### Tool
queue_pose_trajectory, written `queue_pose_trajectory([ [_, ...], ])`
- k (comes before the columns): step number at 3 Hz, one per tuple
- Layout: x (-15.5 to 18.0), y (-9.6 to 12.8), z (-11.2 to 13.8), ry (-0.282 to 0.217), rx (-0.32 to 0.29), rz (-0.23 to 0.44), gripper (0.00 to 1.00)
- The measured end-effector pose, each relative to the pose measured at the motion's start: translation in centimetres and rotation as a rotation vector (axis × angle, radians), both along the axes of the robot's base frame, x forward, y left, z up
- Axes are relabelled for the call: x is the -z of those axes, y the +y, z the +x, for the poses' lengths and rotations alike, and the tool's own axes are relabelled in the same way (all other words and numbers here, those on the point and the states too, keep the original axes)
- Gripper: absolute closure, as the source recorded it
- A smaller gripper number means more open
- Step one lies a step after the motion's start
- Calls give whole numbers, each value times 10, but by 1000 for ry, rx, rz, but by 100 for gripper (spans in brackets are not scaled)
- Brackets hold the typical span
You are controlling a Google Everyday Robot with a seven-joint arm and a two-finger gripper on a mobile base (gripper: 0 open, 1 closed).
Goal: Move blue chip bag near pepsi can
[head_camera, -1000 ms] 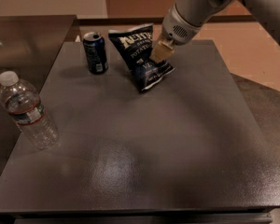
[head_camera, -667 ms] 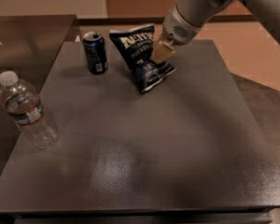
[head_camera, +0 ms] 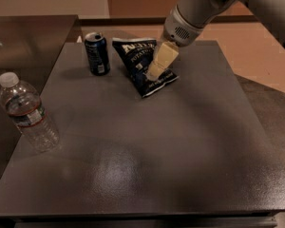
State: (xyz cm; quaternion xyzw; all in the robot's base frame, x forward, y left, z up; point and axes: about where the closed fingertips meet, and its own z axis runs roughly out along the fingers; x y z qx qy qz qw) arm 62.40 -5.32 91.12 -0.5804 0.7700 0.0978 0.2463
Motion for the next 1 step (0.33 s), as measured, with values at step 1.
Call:
queue_pose_trajectory([
  [1, 0, 0, 0, 0, 0, 0, 0],
])
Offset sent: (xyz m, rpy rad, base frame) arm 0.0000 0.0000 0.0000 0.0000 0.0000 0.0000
